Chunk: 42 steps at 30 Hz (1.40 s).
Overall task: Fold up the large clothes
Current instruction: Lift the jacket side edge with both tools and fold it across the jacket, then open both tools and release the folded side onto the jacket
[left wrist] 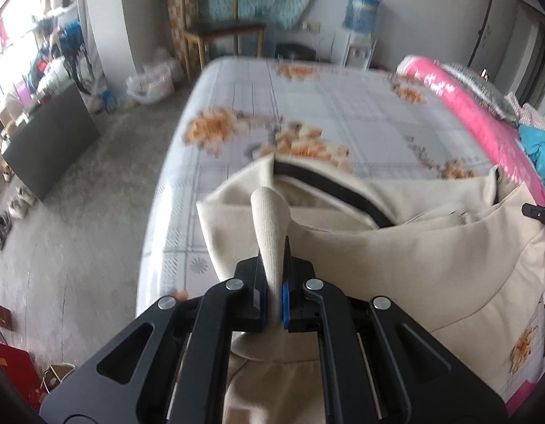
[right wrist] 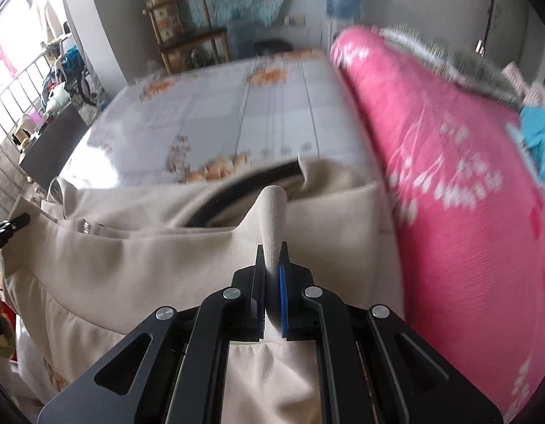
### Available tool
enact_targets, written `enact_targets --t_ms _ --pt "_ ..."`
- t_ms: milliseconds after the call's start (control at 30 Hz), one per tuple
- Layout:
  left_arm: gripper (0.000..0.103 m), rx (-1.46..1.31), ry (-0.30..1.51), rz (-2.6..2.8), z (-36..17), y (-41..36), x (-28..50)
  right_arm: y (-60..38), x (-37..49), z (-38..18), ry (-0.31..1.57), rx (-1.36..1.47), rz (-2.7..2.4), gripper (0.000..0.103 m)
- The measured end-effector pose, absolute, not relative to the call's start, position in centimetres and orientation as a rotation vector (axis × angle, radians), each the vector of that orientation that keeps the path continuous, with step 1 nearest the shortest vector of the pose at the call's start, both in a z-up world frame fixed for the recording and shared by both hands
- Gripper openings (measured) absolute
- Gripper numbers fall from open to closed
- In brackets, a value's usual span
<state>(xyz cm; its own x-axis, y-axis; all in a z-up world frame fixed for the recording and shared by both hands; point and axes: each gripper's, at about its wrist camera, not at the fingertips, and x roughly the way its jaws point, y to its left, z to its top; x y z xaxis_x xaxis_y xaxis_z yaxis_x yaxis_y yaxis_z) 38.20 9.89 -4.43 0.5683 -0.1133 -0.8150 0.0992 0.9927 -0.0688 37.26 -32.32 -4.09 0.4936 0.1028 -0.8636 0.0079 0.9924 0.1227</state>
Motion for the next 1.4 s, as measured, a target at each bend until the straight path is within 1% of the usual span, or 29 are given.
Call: enact_targets --t_ms 67,100,167,233,300,367,400,433,467,500,533,667,733,800,900,967,1067,1100,1133,1167,1200,1333,1400 --pt "0.006 -0.036 0.996 -0.133 -5.6 10.2 38.9 -32.8 37.5 -4.7 1.078 0.15 0.084 0.008" --pt "0.007 -0.041 1.004 -0.134 -5.9 10.3 39.0 -33.0 37.4 -4.9 1.086 0.165 0.099 0.01" --pt "0.009 -0.053 1.015 -0.135 -6.5 10.5 39.2 -33.0 37.5 -5.1 1.096 0.178 0.128 0.018" --pt "0.011 -0.059 1.016 -0.131 -6.8 10.7 39.2 -32.8 37.8 -5.3 1.112 0.166 0.145 0.032" --pt "0.012 -0.059 1.018 -0.131 -7.0 10.8 39.3 -32.3 38.3 -5.6 1.131 0.12 0.13 0.038" --pt "0.011 -0.054 1.013 -0.129 -7.0 10.6 39.3 -31.8 38.6 -6.2 1.145 0.059 0.093 0.038" --pt "0.009 -0.05 1.007 -0.128 -6.9 10.5 39.3 -31.7 38.7 -6.4 1.148 0.048 0.08 0.031" --pt "0.007 -0.043 0.989 -0.123 -6.7 10.5 39.0 -31.6 38.5 -6.2 1.142 0.039 0.062 0.017" --pt "0.006 -0.038 0.972 -0.119 -6.3 10.5 38.7 -31.7 38.1 -5.8 1.128 0.039 0.049 0.009" --pt "0.005 -0.03 0.952 -0.113 -5.8 10.4 38.3 -31.7 37.3 -4.9 1.098 0.065 0.051 0.006" --pt "0.005 -0.022 0.925 -0.108 -5.1 10.4 37.8 -31.8 36.7 -4.0 1.07 0.072 0.047 0.006" --pt "0.005 -0.038 0.805 -0.145 -0.4 10.8 35.3 -31.2 34.1 1.6 0.918 0.054 0.047 0.006" --pt "0.005 -0.072 0.76 -0.165 1.9 11.2 35.5 -31.0 34.4 4.0 0.858 0.037 0.045 0.006" --pt "0.005 -0.084 0.727 -0.159 3.2 11.2 36.8 -31.2 36.3 5.3 0.818 0.013 0.021 0.006" --pt "0.005 -0.106 0.738 -0.161 3.2 10.9 40.3 -31.9 39.7 4.6 0.82 0.003 -0.019 0.006" --pt "0.005 -0.137 0.796 -0.176 1.8 10.8 43.4 -32.7 42.4 2.4 0.867 0.029 -0.033 0.006" --pt "0.012 -0.088 0.963 -0.165 -2.8 9.9 47.6 -33.7 45.4 -2.8 1.003 0.048 -0.049 0.006" --pt "0.019 -0.07 1.01 -0.153 -3.9 9.8 48.3 -34.0 45.7 -4.4 1.036 0.04 -0.075 0.01" --pt "0.024 -0.048 1.062 -0.123 -5.2 9.9 48.9 -34.3 45.5 -4.8 1.036 0.043 -0.092 0.019" --pt "0.029 -0.056 1.058 -0.115 -5.2 10.3 48.8 -34.6 44.9 -4.6 1.021 0.052 -0.111 0.022" --pt "0.03 -0.081 1.03 -0.111 -4.6 10.9 48.3 -34.9 44.2 -4.1 0.997 0.061 -0.124 0.027" --pt "0.031 -0.132 0.857 -0.187 -0.3 12.6 44.1 -34.4 41.2 -1.4 0.889 0.043 -0.078 0.028" --pt "0.031 -0.124 0.86 -0.284 0.0 11.5 42.6 -33.1 40.5 -1.4 0.899 0.024 0.044 0.028"
